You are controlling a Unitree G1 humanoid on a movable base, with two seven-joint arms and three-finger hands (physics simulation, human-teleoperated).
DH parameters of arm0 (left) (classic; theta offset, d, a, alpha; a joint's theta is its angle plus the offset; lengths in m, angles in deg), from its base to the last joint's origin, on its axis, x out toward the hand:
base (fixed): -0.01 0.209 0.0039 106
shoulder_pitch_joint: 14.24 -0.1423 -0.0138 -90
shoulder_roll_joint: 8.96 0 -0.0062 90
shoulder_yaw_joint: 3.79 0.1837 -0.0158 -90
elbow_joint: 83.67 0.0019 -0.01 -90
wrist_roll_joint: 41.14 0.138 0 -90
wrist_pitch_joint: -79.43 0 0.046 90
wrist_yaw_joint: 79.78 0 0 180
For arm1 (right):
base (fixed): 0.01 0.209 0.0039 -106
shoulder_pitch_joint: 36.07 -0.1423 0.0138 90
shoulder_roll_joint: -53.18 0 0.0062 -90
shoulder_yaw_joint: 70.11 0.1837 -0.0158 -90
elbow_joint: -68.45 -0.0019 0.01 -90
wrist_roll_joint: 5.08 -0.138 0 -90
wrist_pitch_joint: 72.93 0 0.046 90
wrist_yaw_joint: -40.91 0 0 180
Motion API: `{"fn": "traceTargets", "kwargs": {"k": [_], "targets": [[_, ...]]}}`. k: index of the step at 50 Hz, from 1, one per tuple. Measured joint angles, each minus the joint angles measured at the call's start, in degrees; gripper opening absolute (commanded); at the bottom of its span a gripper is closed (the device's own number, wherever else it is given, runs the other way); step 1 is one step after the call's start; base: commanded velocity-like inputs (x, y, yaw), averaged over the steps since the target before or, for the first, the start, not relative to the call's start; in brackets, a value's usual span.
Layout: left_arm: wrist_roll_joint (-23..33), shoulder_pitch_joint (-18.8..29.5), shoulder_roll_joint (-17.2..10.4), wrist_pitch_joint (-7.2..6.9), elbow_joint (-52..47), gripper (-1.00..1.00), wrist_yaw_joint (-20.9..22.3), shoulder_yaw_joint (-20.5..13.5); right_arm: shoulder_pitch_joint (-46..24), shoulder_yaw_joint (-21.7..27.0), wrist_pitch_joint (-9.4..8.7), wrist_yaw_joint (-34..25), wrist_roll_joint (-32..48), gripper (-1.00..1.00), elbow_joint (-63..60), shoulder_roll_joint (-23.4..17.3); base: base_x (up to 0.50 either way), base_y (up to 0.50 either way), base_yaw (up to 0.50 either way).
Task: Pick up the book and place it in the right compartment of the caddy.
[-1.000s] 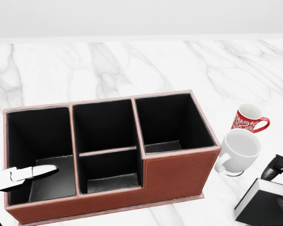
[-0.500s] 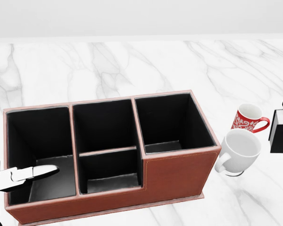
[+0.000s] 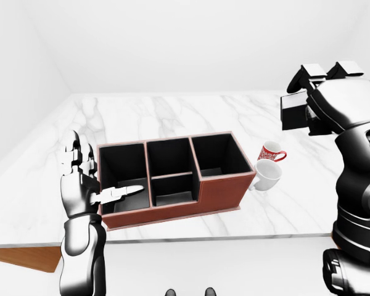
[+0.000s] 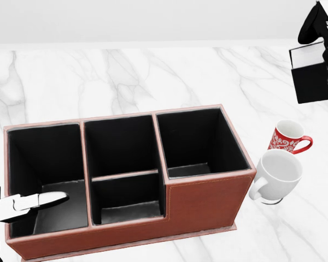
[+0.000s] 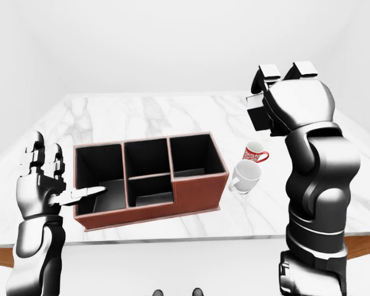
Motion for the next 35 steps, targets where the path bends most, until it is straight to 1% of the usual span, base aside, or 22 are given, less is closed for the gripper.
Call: {"fn": "traceTargets", "kwargs": {"k": [6, 14, 26, 35], "targets": [[0.0, 0.0, 0.0, 0.0, 0.0, 1.0, 0.0, 0.0, -5.8, -2.6, -0.02, 0.0, 2.1, -1.0, 3.4, 1.7, 0.0, 0.0, 0.0], [-0.1, 0.1, 0.0, 0.0, 0.1, 1.0, 0.1, 0.0, -12.4, -4.8, -0.01, 0.0, 3.6, -1.0, 8.5, 5.1, 0.0, 0.0, 0.0], [-0.1, 0.2, -0.1, 0.0, 0.3, 1.0, 0.0, -0.1, -19.1, -8.1, 0.0, 0.0, -1.4, -1.0, 15.8, 9.7, 0.0, 0.0, 0.0], [-0.1, 0.2, -0.1, 0.0, 0.3, 1.0, 0.0, 0.0, -22.3, -10.2, -0.01, 0.0, -6.3, -1.0, 18.5, 12.3, 0.0, 0.0, 0.0]]}}
